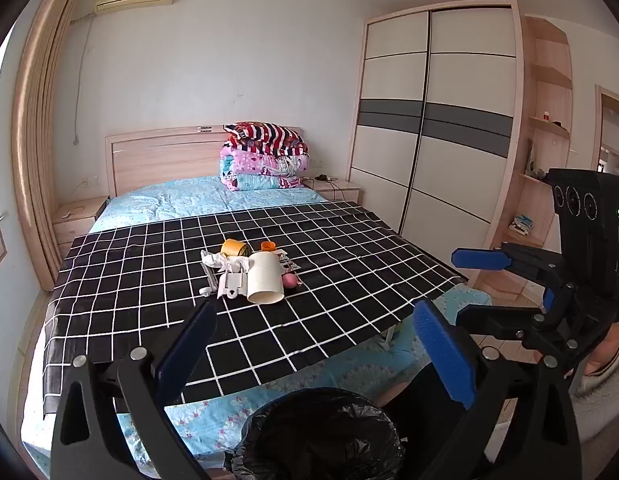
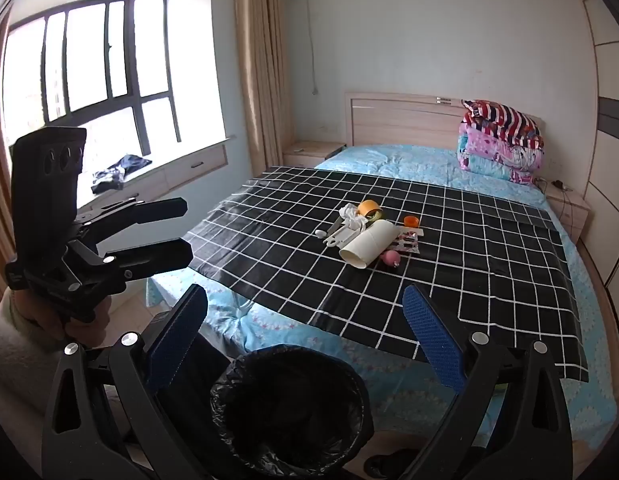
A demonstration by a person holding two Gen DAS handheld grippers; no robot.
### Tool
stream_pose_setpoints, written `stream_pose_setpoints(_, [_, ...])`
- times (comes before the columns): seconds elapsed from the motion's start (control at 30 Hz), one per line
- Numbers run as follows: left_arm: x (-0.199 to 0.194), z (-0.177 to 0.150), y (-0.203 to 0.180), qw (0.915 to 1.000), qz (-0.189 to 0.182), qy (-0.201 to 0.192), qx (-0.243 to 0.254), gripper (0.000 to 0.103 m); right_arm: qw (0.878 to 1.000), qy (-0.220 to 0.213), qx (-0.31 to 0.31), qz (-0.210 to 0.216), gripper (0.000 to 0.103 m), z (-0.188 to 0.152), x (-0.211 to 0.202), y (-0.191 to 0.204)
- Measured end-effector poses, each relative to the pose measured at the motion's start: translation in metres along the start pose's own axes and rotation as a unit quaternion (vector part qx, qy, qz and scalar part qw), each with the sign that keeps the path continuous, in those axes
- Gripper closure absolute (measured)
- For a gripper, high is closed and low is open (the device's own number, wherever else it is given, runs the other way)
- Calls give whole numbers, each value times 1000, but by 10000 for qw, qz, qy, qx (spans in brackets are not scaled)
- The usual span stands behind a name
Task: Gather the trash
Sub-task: 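Move both tools toward the pile of items on the grid sheet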
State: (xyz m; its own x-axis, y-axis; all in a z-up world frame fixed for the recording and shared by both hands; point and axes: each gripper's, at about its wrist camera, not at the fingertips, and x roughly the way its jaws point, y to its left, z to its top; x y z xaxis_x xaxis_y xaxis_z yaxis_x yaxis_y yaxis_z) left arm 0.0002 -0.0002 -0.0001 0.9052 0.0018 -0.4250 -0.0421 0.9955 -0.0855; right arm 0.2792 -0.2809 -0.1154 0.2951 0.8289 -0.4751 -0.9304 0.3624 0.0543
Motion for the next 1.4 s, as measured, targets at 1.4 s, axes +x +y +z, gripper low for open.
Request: stream_pose_setpoints(1.4, [90, 1, 93, 9953, 425, 701, -516, 8, 9988, 425, 179, -132, 5, 20, 96, -55])
